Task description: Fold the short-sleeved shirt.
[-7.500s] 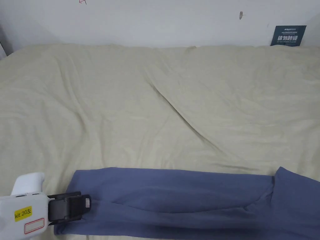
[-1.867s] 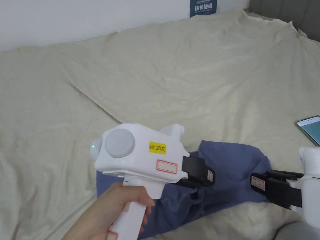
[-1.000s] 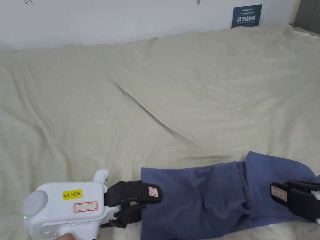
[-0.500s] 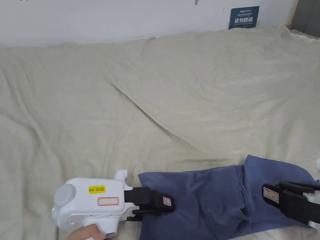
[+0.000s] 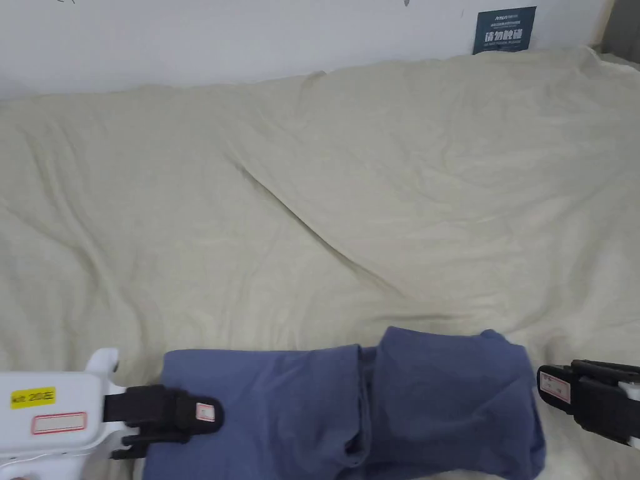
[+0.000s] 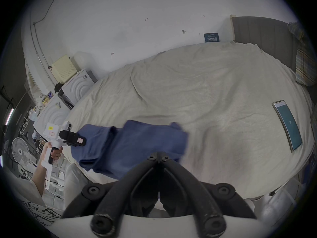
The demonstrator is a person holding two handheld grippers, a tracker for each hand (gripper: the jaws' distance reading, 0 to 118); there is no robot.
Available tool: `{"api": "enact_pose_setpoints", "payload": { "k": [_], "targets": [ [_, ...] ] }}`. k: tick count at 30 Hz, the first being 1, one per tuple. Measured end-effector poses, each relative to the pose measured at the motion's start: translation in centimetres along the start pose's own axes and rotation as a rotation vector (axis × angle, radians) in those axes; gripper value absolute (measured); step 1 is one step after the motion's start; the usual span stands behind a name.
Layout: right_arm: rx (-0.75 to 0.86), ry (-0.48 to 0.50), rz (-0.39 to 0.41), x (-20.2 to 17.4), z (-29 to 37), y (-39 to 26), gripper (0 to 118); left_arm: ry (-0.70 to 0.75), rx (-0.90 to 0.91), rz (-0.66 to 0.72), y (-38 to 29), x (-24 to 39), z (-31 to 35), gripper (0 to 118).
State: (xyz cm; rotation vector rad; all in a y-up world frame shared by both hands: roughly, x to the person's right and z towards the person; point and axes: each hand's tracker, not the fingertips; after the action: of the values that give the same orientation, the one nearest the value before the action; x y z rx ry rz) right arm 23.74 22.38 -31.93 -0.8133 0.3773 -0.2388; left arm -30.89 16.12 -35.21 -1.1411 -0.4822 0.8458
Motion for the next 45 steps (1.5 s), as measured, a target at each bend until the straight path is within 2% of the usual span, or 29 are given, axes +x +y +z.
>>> {"api": "enact_pose_setpoints", "payload": {
  "k": [6,11,15,20,22,26,30,32,35,36,39,40,42,45],
  "targets": [
    [0.000,0.019,-0.015,-0.1,-0.5,-0.2,0,0.086,0.045,-0.015,-0.9,1.3,3.9,13],
    [-0.004,0.028,-0.011,-0.2,-0.4,-0.3,0,0.041,0.075,-0.026,-0.9,5.7,3.9,13],
    [0.017,0.036,-0.033,0.4,0.1,-0.3,0,0.014,0.055,-0.182,-0.7,12.2,2.2,13],
    [0.029,0.028,-0.055,1.6,0.8,-0.8,0,0.018,-0.016,-0.268,0.5,18.2,-3.3,13],
    [0.029,0.022,-0.057,2.0,1.2,-1.0,0,0.022,-0.042,-0.249,0.7,19.8,-6.0,13],
    [0.032,-0.002,-0.069,3.4,2.1,-1.5,0,0.023,-0.183,-0.349,0.0,23.1,-12.1,13],
    [0.040,-0.034,-0.108,4.9,2.7,-1.7,0,0.017,-0.263,-0.297,-0.2,24.7,-17.8,13],
    [0.033,-0.073,-0.117,5.2,3.1,-1.9,0,0.030,-0.284,-0.323,-0.4,25.1,-20.2,13],
    [0.041,-0.067,-0.115,5.8,4.0,-2.4,0,0.122,-0.310,-0.376,-0.3,25.4,-23.2,15],
    [0.044,-0.063,-0.118,5.9,4.2,-2.5,0,0.118,-0.323,-0.382,-0.3,25.2,-23.8,23],
    [0.050,-0.069,-0.122,6.2,4.5,-2.7,0,0.023,-0.377,-0.315,-0.5,24.8,-24.5,104],
    [0.052,-0.074,-0.124,6.3,4.5,-2.7,0,0.013,-0.383,-0.304,-0.6,24.9,-24.4,118],
    [0.054,-0.076,-0.133,6.6,4.4,-2.8,0,-0.019,-0.343,-0.324,-0.5,25.4,-23.2,118],
    [0.056,-0.077,-0.145,6.6,4.2,-2.9,0,0.006,-0.273,-0.361,0.0,25.7,-20.7,118]
  ]
}}
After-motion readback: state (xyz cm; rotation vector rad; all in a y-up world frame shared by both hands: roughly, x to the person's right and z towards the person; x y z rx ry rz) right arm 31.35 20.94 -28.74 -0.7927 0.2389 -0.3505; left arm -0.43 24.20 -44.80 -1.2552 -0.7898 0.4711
